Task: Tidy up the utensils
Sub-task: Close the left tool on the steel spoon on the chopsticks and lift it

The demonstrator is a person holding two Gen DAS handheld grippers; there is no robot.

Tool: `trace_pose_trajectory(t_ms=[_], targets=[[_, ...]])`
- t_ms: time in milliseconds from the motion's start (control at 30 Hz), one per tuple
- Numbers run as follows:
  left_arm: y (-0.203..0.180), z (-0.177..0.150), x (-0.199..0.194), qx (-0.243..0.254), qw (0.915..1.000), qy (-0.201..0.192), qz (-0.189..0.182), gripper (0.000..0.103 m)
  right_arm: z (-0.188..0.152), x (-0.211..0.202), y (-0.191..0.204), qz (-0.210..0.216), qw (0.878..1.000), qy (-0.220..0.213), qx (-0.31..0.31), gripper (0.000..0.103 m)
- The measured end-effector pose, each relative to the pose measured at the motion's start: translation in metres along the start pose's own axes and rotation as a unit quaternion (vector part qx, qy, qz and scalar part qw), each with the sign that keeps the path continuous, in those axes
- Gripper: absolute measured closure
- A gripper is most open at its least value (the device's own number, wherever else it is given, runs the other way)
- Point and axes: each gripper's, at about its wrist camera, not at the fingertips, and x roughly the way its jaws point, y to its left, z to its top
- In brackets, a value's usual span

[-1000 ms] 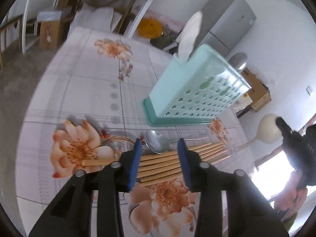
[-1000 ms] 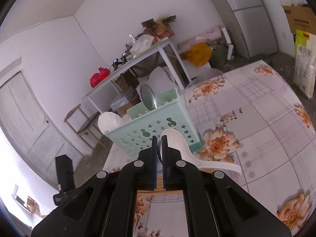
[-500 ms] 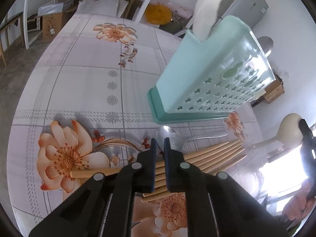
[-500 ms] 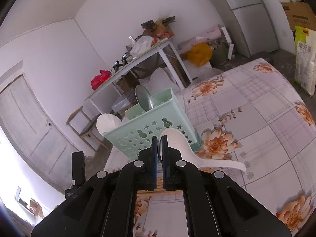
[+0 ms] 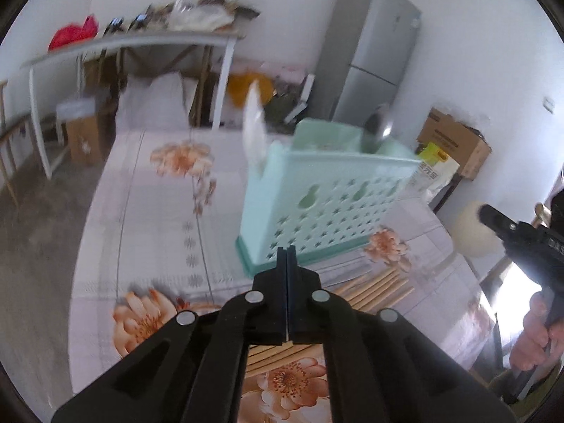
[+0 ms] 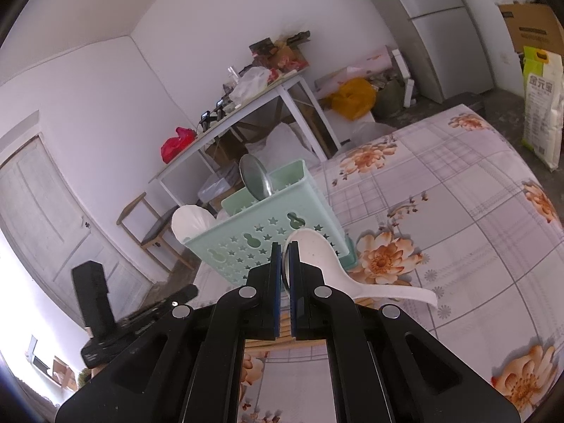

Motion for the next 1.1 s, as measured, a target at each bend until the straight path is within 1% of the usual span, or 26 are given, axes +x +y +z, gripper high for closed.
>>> trace_pose_trajectory(t_ms=[67,133,200,233,267,300,367,433,500,533,600,633,667,700,767,800,900,967,1000,1033,1100], targets=[[-0.001,0.001,0.000,0.003,1.0000,0.006,-0.003,0.103,0.000,-0.001,0.001,0.001,1.000,-0.001,-0.001,0.101],[0.005,-0.001,0.005,-0.017,0.9995,0.026,-0.008,0.103,0.000,-0.002,0.002,0.002,1.000,-0.002,-0.002,0.101],[0.017,-0.004,0.016,-0.055,0.9968,0.056,-0.015,0.093,0.000,-0.002,0.003,0.002,1.000,-0.002,-0.004,0.101],[0.023,-0.005,0.021,-0.072,0.9950,0.068,-0.017,0.078,-0.001,-0.001,0.003,0.001,1.000,-0.001,-0.005,0.101],[0.030,-0.008,0.027,-0.092,0.9923,0.080,-0.022,0.066,-0.001,-0.001,0.003,0.002,1.000,-0.001,-0.004,0.101],[0.036,-0.011,0.032,-0.108,0.9896,0.091,-0.027,0.065,-0.001,-0.001,0.003,0.002,1.000,-0.001,-0.004,0.101],[0.045,-0.015,0.044,-0.136,0.9838,0.111,-0.036,0.064,-0.001,-0.001,0.002,0.002,1.000,0.000,-0.003,0.101],[0.052,-0.019,0.058,-0.153,0.9786,0.132,-0.038,0.064,-0.001,-0.001,0.001,0.004,1.000,0.000,-0.001,0.101],[0.057,-0.023,0.071,-0.158,0.9753,0.151,-0.036,0.065,-0.001,0.000,0.001,0.004,1.000,0.002,-0.001,0.101],[0.056,-0.023,0.073,-0.153,0.9768,0.145,-0.038,0.066,-0.001,0.000,0.001,0.005,1.000,0.002,-0.001,0.101],[0.051,-0.021,0.077,-0.132,0.9807,0.141,-0.030,0.066,-0.001,0.001,0.001,0.004,1.000,0.004,-0.001,0.101],[0.047,-0.021,0.079,-0.122,0.9818,0.143,-0.029,0.070,-0.001,0.001,0.000,0.005,1.000,0.004,-0.001,0.101],[0.043,-0.021,0.081,-0.114,0.9825,0.144,-0.031,0.076,-0.001,0.002,0.000,0.006,1.000,0.005,0.000,0.101],[0.040,-0.021,0.083,-0.108,0.9830,0.146,-0.032,0.080,-0.001,0.003,-0.001,0.006,1.000,0.005,0.001,0.101],[0.031,-0.023,0.086,-0.083,0.9858,0.144,-0.022,0.095,0.000,0.003,-0.001,0.006,1.000,0.006,0.000,0.101],[0.030,-0.023,0.087,-0.078,0.9865,0.143,-0.022,0.095,0.000,0.004,-0.001,0.006,1.000,0.006,-0.001,0.101],[0.024,-0.022,0.079,-0.054,0.9915,0.119,-0.001,0.096,0.000,0.004,-0.002,0.004,1.000,0.007,-0.001,0.101],[0.015,-0.018,0.065,-0.024,0.9959,0.087,0.012,0.098,0.000,0.004,-0.002,0.004,1.000,0.007,0.001,0.101],[0.011,-0.015,0.059,-0.013,0.9970,0.075,0.016,0.098,0.000,0.004,-0.001,0.004,1.000,0.006,0.000,0.101],[0.005,-0.012,0.049,0.005,0.9982,0.055,0.023,0.100,0.000,0.004,-0.002,0.003,1.000,0.006,0.000,0.101],[-0.007,-0.006,0.030,0.036,0.9986,0.019,0.034,0.102,0.000,0.005,-0.001,0.003,1.000,0.006,0.001,0.101]])
